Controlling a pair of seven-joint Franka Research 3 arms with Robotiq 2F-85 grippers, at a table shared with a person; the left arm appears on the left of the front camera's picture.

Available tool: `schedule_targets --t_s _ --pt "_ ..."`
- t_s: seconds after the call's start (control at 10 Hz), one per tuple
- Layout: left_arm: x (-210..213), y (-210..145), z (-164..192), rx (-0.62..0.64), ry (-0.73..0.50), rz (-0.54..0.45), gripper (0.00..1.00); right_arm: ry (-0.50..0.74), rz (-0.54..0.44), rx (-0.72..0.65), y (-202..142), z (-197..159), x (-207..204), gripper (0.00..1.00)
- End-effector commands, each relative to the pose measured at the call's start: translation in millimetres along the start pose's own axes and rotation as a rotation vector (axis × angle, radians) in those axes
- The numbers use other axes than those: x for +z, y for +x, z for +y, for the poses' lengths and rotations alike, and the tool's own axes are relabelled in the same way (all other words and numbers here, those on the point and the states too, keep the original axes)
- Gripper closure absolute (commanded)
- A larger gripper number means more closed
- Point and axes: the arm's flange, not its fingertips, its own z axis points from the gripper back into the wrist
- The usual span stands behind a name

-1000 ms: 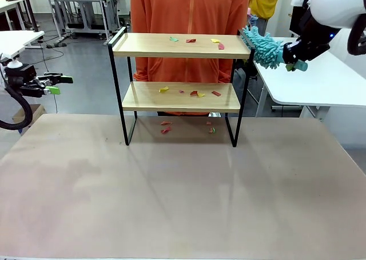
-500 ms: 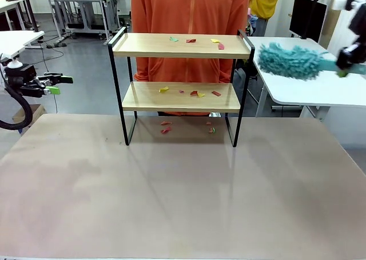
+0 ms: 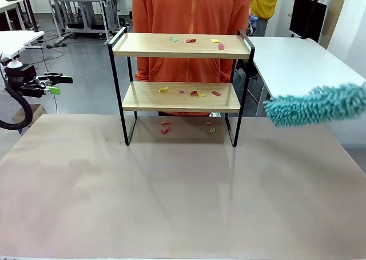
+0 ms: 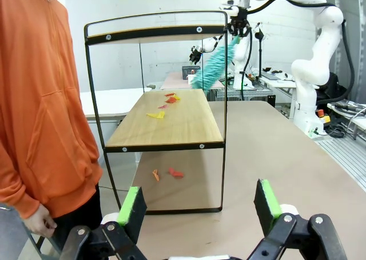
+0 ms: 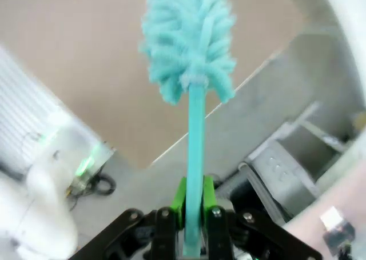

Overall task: Clean the shelf.
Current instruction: Clean the specific section of the Shelf indicated by the human with the Duster.

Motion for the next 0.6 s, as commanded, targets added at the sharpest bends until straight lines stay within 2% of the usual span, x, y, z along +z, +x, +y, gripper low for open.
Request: schedule_targets --t_s 0.0,0.5 --pt "-1 2 -1 0.000 -0.005 0.003 0.00 0.042 0.068 0.254 -7 20 13 0.87" --pt "-1 2 -1 0.000 -0.005 0.003 0.00 0.174 -0.004 0.622 71 87 -16 0.87"
